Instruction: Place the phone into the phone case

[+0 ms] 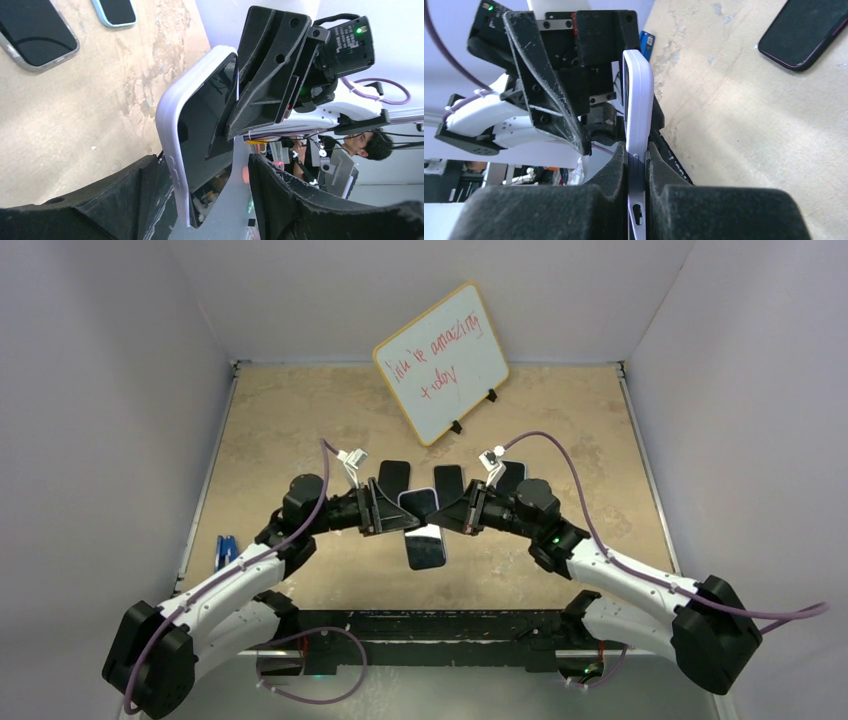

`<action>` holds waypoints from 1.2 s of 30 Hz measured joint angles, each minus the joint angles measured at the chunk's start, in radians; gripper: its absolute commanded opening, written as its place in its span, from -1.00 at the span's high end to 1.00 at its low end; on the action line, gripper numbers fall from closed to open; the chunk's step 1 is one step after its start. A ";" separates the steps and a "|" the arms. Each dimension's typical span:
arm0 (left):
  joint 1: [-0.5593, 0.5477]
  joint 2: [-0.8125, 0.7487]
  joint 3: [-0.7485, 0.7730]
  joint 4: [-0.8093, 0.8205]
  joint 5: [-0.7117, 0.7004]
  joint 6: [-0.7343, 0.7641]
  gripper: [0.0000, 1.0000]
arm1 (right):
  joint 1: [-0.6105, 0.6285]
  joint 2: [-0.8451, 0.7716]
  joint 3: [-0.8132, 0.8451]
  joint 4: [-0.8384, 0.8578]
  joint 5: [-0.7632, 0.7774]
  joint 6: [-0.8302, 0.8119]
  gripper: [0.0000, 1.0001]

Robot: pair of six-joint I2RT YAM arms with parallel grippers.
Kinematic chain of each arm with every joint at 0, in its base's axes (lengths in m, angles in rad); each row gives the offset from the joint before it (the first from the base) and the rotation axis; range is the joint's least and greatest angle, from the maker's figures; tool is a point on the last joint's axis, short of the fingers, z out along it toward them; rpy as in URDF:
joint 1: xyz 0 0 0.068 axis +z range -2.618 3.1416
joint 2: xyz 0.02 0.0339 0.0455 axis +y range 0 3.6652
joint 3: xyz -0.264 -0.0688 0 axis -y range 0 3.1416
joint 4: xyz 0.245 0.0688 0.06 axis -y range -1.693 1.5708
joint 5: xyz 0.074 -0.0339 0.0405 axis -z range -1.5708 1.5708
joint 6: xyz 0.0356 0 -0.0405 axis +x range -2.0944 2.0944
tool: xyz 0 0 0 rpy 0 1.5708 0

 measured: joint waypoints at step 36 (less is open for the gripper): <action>0.003 0.068 -0.140 0.510 -0.012 -0.287 1.00 | -0.008 0.058 -0.080 0.268 -0.246 0.117 -0.21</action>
